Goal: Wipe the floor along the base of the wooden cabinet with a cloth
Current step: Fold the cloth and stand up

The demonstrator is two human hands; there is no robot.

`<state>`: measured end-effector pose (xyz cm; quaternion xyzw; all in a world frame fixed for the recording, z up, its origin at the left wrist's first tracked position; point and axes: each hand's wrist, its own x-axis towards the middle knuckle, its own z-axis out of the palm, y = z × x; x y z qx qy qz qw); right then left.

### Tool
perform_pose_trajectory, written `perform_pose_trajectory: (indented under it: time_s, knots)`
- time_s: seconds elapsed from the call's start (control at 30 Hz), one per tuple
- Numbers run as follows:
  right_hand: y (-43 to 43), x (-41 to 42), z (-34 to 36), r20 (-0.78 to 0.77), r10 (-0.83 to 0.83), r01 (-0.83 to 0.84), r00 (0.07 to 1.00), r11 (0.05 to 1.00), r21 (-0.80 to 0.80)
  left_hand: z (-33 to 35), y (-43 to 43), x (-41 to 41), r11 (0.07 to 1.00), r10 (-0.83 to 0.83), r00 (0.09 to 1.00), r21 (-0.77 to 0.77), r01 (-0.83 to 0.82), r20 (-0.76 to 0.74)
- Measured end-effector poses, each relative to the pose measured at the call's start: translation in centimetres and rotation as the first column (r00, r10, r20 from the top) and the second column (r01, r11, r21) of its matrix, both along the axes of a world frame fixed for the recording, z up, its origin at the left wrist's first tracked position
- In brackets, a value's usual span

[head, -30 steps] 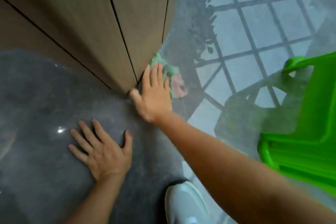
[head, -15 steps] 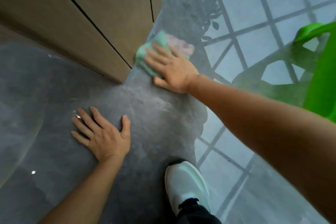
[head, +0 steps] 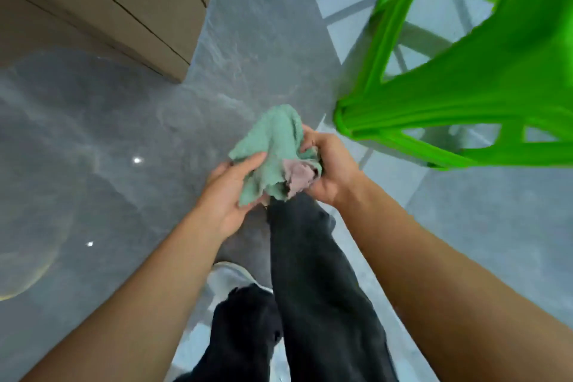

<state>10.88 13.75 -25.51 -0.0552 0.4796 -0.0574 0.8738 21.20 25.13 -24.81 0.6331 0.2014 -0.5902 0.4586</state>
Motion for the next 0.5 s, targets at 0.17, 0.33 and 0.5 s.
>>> perform_pose_trajectory:
  time_s: [0.17, 0.33, 0.5]
  knots:
    - [-2.3, -13.6, 17.9, -0.269, 0.207, -0.245, 0.940, 0.963, -0.114, 15.2, -2.6, -8.3, 0.990, -0.140, 0.983, -0.049, 0.135, -0.118]
    - [-10.4, -20.8, 25.9, -0.407, 0.128, -0.314, 0.904, 0.847, -0.429, 21.9, -12.4, -15.5, 0.957, -0.215, 0.976, -0.189, 0.220, 0.047]
    - [-18.4, -22.4, 26.4, -0.425, -0.021, -0.229, 0.905, 0.817, -0.530, 22.7, -22.9, -18.4, 0.949, -0.129, 0.978, -0.266, 0.171, 0.167]
